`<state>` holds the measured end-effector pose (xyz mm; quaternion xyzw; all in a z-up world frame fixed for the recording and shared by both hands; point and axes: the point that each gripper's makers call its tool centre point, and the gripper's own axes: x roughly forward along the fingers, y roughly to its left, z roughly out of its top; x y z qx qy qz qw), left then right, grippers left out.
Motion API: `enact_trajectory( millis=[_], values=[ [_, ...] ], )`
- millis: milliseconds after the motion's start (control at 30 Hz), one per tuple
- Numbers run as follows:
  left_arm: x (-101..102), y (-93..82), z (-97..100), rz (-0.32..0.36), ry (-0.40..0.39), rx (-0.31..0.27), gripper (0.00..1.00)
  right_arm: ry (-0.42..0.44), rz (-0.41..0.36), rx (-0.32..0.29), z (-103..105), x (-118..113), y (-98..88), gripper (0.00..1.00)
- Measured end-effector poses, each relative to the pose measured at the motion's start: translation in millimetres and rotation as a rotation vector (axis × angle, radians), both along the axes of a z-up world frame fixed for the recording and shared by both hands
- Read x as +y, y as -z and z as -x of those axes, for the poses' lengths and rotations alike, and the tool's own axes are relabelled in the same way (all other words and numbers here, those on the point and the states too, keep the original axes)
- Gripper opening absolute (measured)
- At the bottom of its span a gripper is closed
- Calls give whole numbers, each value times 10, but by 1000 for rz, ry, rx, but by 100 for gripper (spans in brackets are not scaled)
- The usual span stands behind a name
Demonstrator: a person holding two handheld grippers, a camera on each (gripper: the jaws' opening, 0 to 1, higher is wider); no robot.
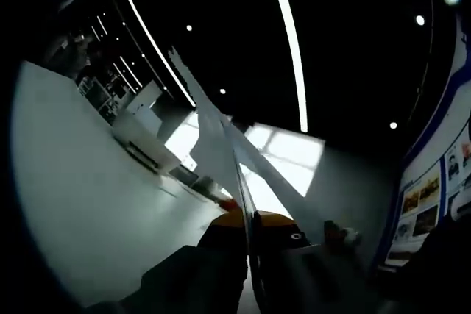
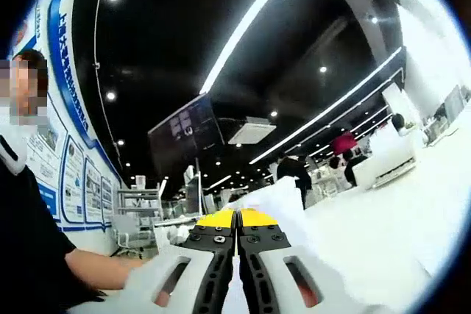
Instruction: Organize the stack of printing papers by aligning and flattening the scattered papers on the table
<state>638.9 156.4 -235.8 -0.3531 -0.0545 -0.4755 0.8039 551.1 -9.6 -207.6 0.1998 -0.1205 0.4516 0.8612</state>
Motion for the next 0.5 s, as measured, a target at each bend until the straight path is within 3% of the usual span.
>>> enact_trajectory(
  millis=[133,233,367,500],
  values=[
    [34,6,-34,31,-1,25,7,131,56,-23,-34,-148,118,0],
    [55,-9,-32,58,-1,38,7,217,62,-71,-31,-328,54,0],
    [72,-20,-36,80,-4,51,7,308,64,-59,-23,-506,102,0],
    [83,-11,-59,85,-10,67,7,406,145,-48,16,-522,273,0]
  ],
)
